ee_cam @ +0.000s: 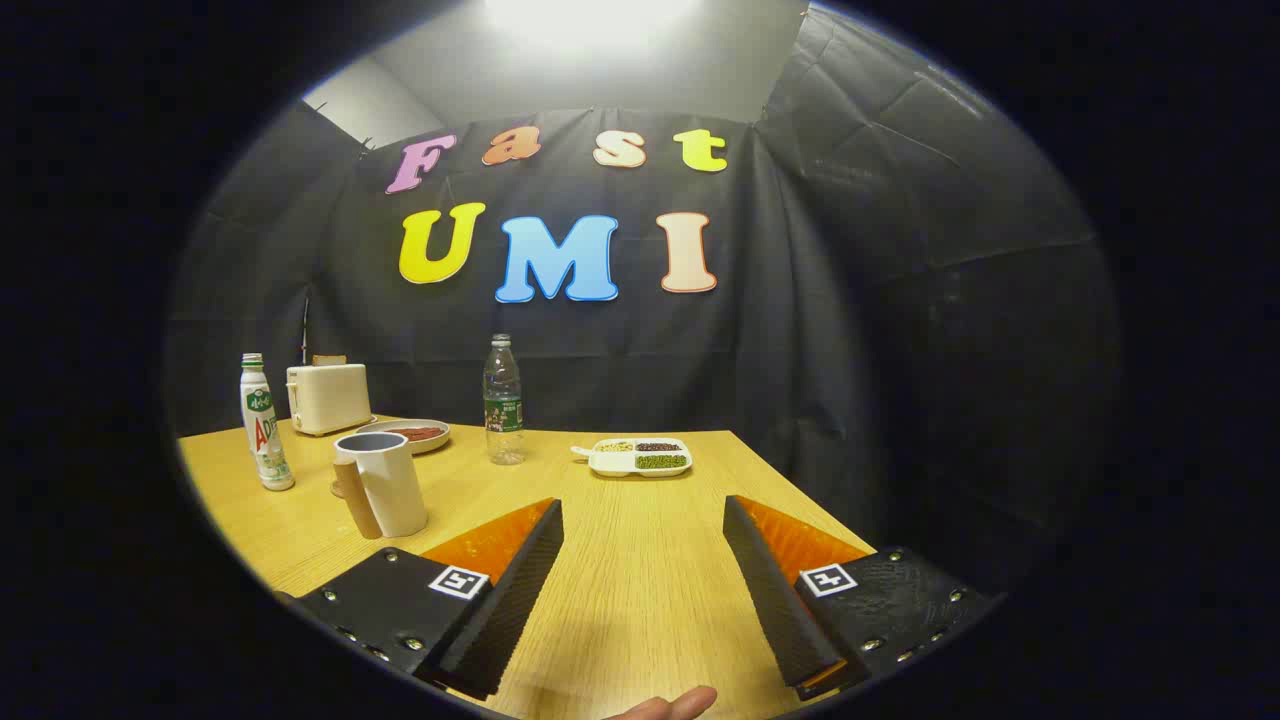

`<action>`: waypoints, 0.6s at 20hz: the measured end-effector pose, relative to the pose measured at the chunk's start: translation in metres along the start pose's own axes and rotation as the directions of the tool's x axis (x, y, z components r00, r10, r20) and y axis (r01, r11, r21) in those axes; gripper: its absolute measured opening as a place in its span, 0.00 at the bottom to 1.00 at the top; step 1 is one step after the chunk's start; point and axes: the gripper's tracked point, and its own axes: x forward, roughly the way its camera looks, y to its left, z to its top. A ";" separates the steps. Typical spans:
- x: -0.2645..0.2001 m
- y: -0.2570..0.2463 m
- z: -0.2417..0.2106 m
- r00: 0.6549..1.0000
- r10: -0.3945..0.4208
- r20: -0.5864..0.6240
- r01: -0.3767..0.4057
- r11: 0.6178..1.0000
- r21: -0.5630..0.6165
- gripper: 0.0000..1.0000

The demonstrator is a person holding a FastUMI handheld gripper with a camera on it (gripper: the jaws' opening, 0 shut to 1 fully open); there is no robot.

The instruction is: Take the bottle from table, then pour the juice into the cup, finally place the bottle on the coaster

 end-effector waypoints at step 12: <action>0.069 0.043 0.052 0.999 -0.035 0.042 0.038 0.997 -0.069 0.97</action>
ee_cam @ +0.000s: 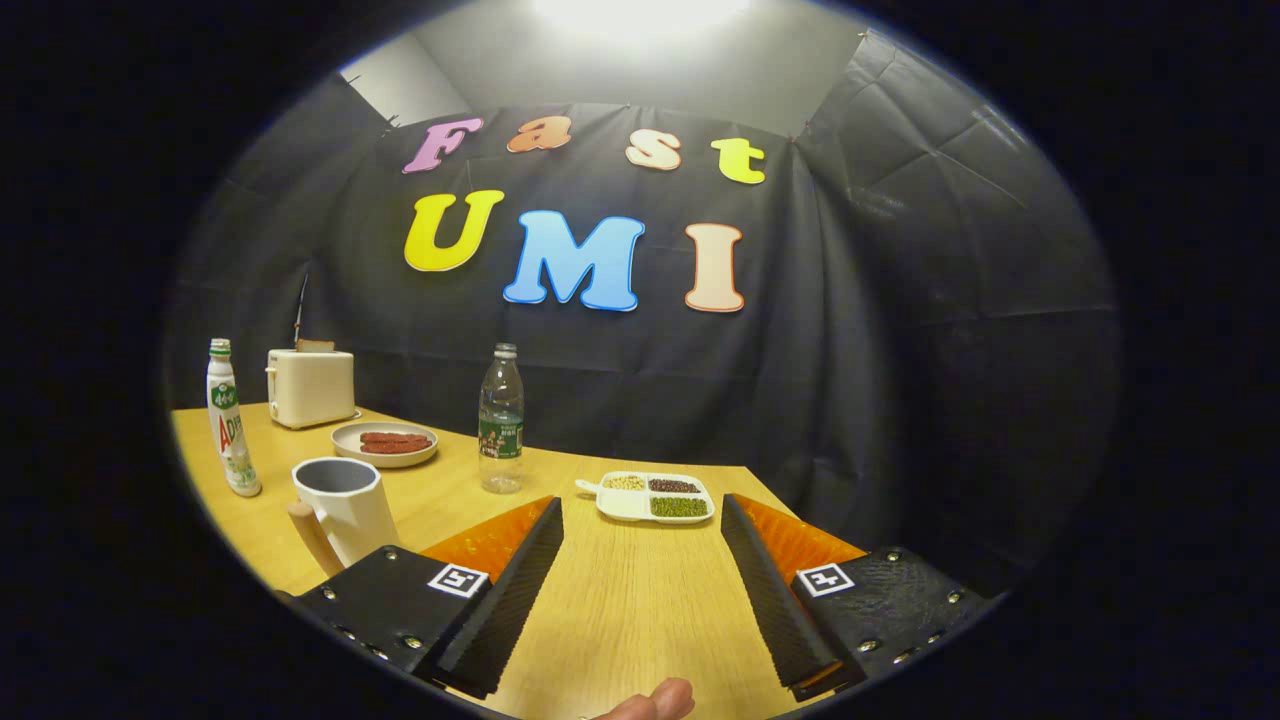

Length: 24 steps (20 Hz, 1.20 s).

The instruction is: Take the bottle from table, then pour the juice into the cup, finally place the bottle on the coaster

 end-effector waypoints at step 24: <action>-0.115 0.376 0.038 0.984 0.151 0.098 -0.161 0.981 0.106 0.96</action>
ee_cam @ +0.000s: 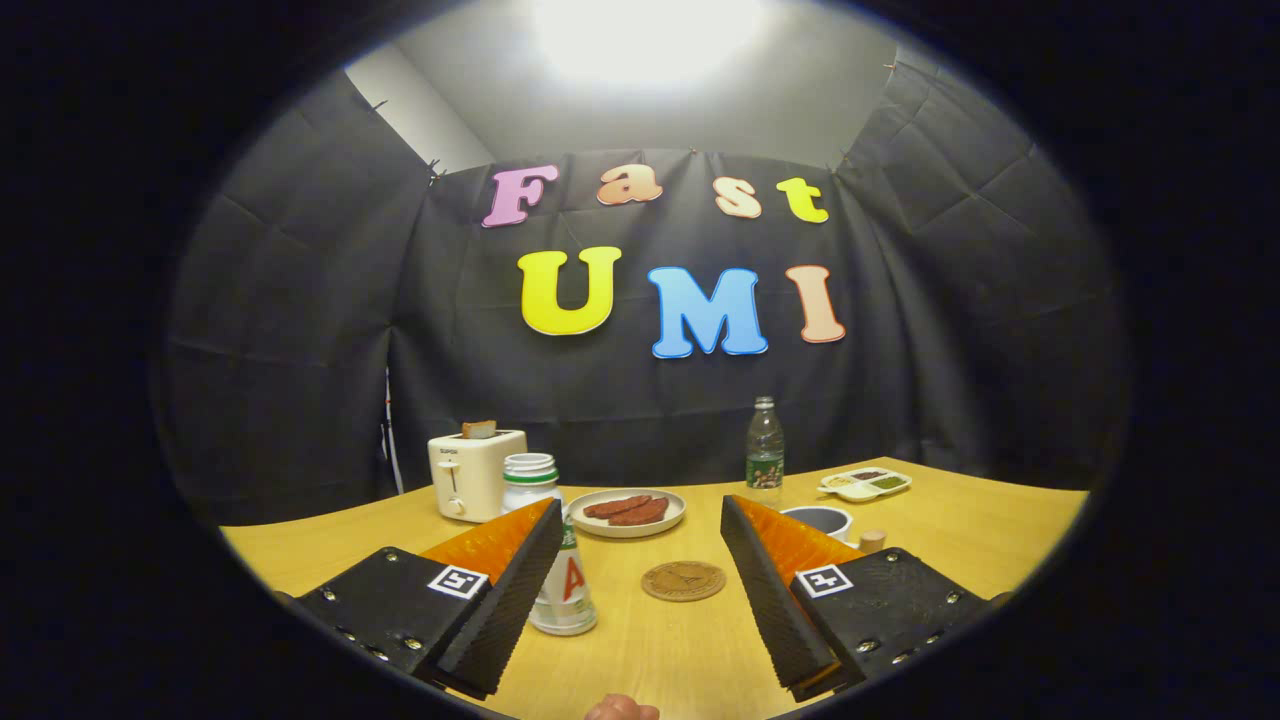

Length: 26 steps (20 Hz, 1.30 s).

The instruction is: Take the bottle from table, then pour the juice into the cup, finally place the bottle on the coaster

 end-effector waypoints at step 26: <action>0.080 0.066 -0.067 0.956 0.264 -0.128 -0.269 0.963 -0.028 0.70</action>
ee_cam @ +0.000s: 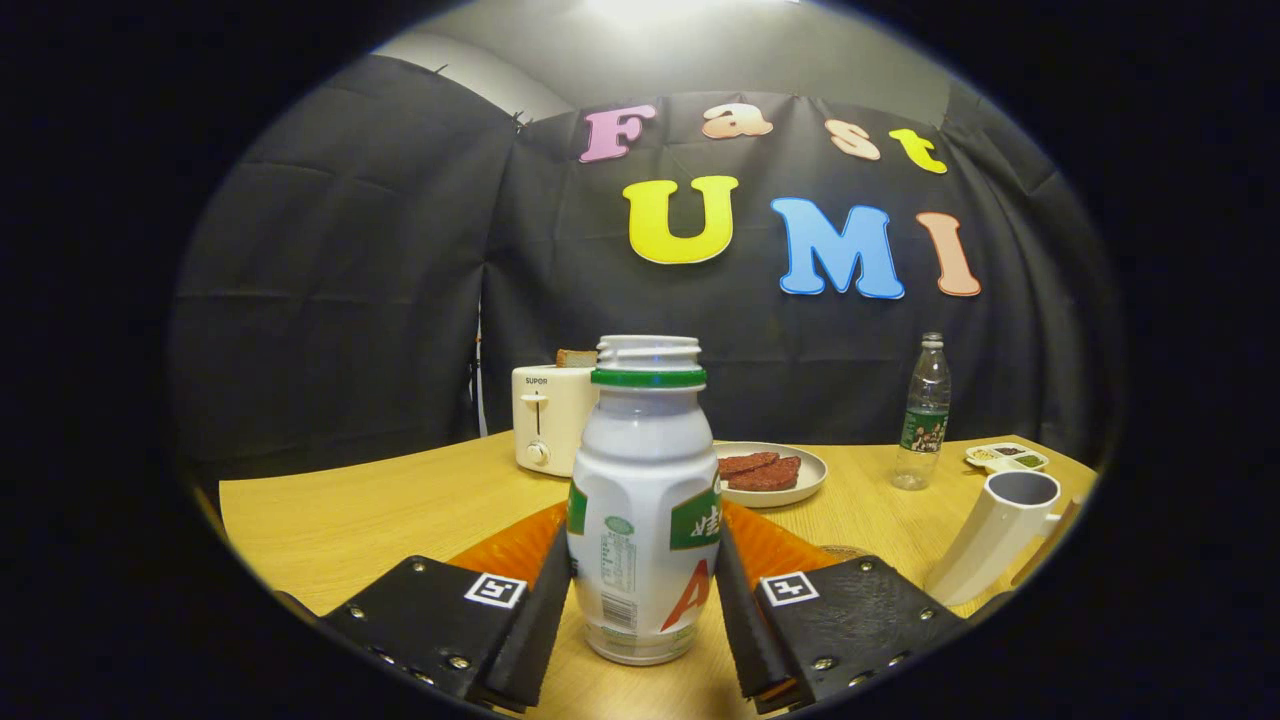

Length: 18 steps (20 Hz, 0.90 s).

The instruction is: Take the bottle from table, then pour the juice into the cup, finally place the bottle on the coaster

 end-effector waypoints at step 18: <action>-0.014 -0.058 0.019 0.993 -0.118 0.027 0.093 0.887 0.451 0.68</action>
